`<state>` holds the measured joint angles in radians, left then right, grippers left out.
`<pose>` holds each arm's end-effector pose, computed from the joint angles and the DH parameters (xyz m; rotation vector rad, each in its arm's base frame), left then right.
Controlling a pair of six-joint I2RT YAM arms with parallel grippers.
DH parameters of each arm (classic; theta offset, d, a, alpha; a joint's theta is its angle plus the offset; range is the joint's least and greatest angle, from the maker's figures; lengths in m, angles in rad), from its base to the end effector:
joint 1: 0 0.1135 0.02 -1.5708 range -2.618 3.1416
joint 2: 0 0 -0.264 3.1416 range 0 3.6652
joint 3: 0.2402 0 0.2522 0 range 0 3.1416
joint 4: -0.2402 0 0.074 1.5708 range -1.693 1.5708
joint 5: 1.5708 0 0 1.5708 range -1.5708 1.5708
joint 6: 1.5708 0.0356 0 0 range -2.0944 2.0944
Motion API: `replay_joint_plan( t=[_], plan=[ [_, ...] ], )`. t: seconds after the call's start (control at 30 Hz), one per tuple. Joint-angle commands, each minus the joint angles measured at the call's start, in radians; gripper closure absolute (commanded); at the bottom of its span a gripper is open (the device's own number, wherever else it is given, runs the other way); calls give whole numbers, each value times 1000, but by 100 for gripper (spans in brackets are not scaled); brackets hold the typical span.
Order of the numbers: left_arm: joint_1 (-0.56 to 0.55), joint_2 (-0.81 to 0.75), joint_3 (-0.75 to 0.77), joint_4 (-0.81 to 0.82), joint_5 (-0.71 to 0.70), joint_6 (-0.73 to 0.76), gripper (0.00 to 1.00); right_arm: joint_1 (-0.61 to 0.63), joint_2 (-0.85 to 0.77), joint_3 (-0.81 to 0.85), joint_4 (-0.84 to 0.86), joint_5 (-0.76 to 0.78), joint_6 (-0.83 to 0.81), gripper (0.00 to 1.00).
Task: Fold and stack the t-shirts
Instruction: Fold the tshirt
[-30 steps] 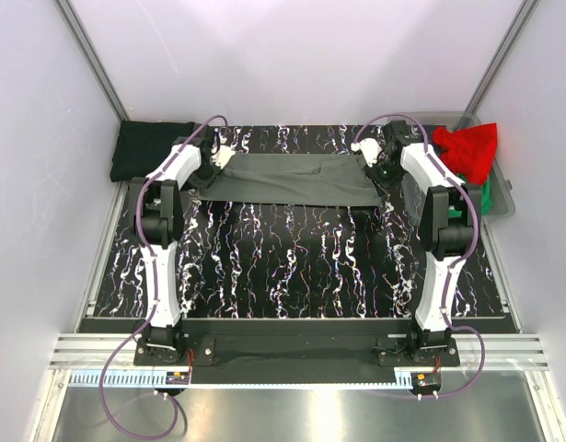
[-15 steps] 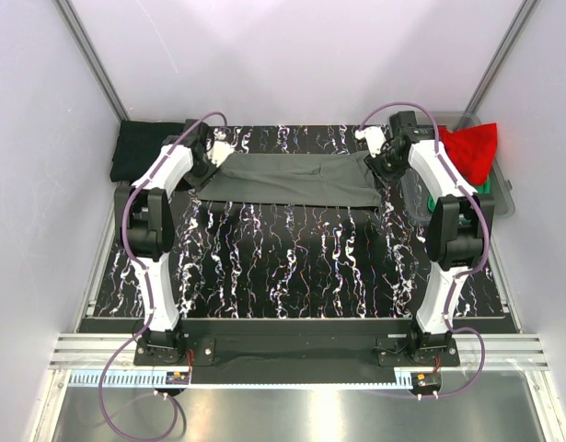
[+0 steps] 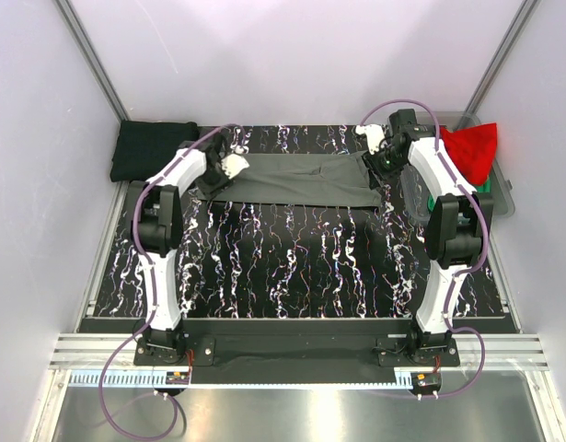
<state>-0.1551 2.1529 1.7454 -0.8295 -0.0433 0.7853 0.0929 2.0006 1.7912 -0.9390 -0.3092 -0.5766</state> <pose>0.4446 -0.0680 0.1885 1.2731 2.5278 0.2060 0.4235 0.0503 0.2628 -0.9535 2.4720 0.2647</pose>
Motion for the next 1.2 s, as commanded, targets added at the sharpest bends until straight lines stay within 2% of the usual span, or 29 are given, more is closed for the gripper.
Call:
replay_joint_plan(
  t=[0.0,0.23,0.43,0.53,0.57,0.63,0.67,0.87,1.0,1.17],
  plan=[
    [-34,24,29,-10,25,35,50,5,1,40,-12,-33,20,64],
    [-35,91,55,-10,-75,72,50,10,0,37,-12,-41,26,63],
    [-34,104,36,-14,-98,118,52,14,3,30,-14,-48,32,63],
    [-35,105,26,-29,-106,127,66,21,10,36,-14,-53,38,63],
    [-37,104,25,-39,-95,130,83,22,13,39,-11,-53,40,63],
    [-44,90,16,-72,-81,134,97,27,29,53,-12,-51,44,63],
    [-49,81,11,-82,-78,135,100,27,33,57,-11,-50,49,64],
    [-122,-45,-59,-242,-35,147,100,41,87,111,-11,-47,70,64],
    [-195,-137,-112,-436,3,140,100,51,125,146,-9,-45,81,64],
    [-268,-214,-173,-585,100,89,100,77,199,191,-1,-25,96,65]
  ],
)
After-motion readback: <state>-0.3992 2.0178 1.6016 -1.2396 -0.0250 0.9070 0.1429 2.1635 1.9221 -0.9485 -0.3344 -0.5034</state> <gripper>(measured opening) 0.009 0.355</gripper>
